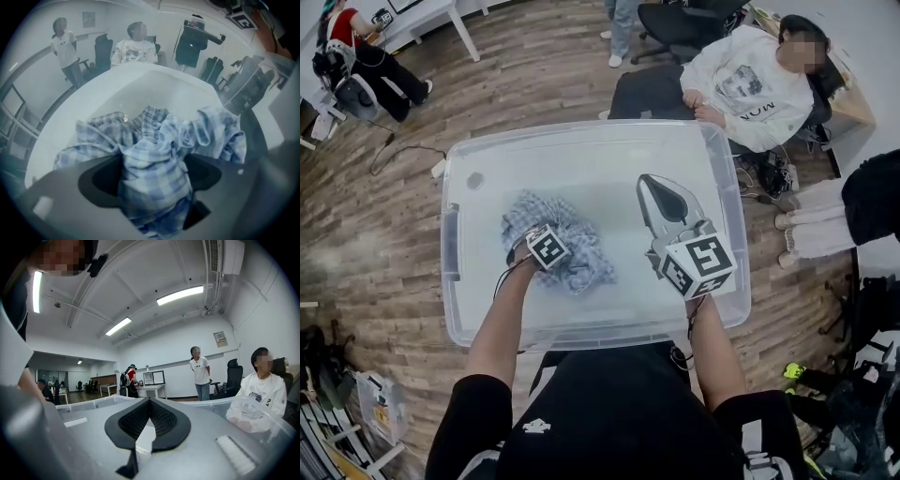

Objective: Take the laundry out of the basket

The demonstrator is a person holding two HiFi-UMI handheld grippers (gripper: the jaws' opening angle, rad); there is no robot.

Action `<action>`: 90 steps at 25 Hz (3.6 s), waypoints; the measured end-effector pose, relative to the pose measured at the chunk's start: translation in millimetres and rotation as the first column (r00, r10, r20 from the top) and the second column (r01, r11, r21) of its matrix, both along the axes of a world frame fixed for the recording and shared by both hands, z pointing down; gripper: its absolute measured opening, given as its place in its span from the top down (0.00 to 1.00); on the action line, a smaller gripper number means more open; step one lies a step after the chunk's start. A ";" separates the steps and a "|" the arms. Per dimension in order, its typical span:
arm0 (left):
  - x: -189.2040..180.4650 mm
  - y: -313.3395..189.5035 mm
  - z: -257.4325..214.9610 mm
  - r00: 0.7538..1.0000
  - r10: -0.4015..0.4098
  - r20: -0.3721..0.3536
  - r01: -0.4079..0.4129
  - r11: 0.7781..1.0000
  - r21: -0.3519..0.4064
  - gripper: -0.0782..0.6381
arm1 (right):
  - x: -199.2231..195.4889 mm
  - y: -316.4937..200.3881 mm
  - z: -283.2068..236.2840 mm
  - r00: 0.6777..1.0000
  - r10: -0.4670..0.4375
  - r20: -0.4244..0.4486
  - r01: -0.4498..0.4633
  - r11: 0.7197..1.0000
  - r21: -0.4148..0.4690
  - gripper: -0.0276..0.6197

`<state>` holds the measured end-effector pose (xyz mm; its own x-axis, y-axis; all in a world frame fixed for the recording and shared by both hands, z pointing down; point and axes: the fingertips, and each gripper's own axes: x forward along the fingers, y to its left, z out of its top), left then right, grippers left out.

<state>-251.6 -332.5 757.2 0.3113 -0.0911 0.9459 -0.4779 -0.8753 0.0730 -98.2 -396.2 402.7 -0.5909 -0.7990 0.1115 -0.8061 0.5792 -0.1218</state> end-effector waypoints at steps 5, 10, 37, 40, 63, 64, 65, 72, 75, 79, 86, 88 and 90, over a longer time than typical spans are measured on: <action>3.8 2.2 -5.4 1.000 -0.014 0.005 0.014 1.000 -0.013 0.59 | 7.1 1.5 -0.5 1.000 0.006 -0.002 -0.006 1.000 0.004 0.96; 7.0 4.5 -4.9 1.000 -0.029 0.000 0.029 1.000 -0.009 0.67 | 12.0 2.2 -3.9 1.000 0.001 0.001 -0.001 1.000 0.012 0.96; -1.6 -40.9 -177.8 0.904 -0.278 -0.324 0.370 0.889 0.270 0.70 | 8.3 9.0 -33.7 0.989 -0.149 0.012 0.148 0.985 0.089 0.96; -1.4 -44.1 -213.7 0.870 -0.300 -0.391 0.438 0.834 0.334 0.70 | 8.2 7.6 -35.4 0.985 -0.171 0.010 0.169 0.981 0.093 0.96; 18.4 -3.3 -381.9 0.630 -0.259 -0.732 0.753 0.431 0.497 0.70 | -9.3 12.0 -42.1 0.922 -0.387 -0.033 0.388 0.914 0.118 0.96; 20.2 -0.1 -386.2 0.613 -0.255 -0.748 0.767 0.419 0.486 0.70 | -9.5 13.4 -42.9 0.916 -0.400 -0.037 0.401 0.908 0.120 0.96; 21.9 3.2 -390.1 0.599 -0.252 -0.760 0.778 0.405 0.479 0.70 | -9.2 14.8 -43.8 0.911 -0.411 -0.038 0.413 0.903 0.122 0.96; 26.4 32.5 -404.2 0.564 -0.256 -0.785 0.817 0.308 0.487 0.70 | -18.9 33.2 -45.9 0.865 -0.500 -0.043 0.501 0.855 0.135 0.96; 28.6 49.1 -412.0 0.551 -0.259 -0.793 0.830 0.266 0.490 0.70 | -25.9 45.8 -47.9 0.838 -0.545 -0.040 0.545 0.828 0.136 0.96; 32.7 70.4 -425.5 0.561 -0.244 -0.791 0.826 0.228 0.515 0.70 | -34.7 69.3 -61.2 0.797 -0.604 -0.027 0.599 0.784 0.162 0.96; 10.7 124.3 -441.7 0.553 -0.261 -0.791 0.833 0.139 0.536 0.70 | -71.6 116.9 -73.1 0.719 -0.694 -0.025 0.686 0.704 0.182 0.96; 4.9 137.5 -446.9 0.551 -0.258 -0.794 0.834 0.125 0.538 0.70 | -80.8 129.5 -76.0 0.706 -0.708 -0.026 0.699 0.691 0.184 0.96; 3.0 149.2 -447.3 0.554 -0.253 -0.793 0.831 0.118 0.543 0.70 | -85.2 142.0 -75.8 0.695 -0.718 -0.025 0.709 0.679 0.191 0.96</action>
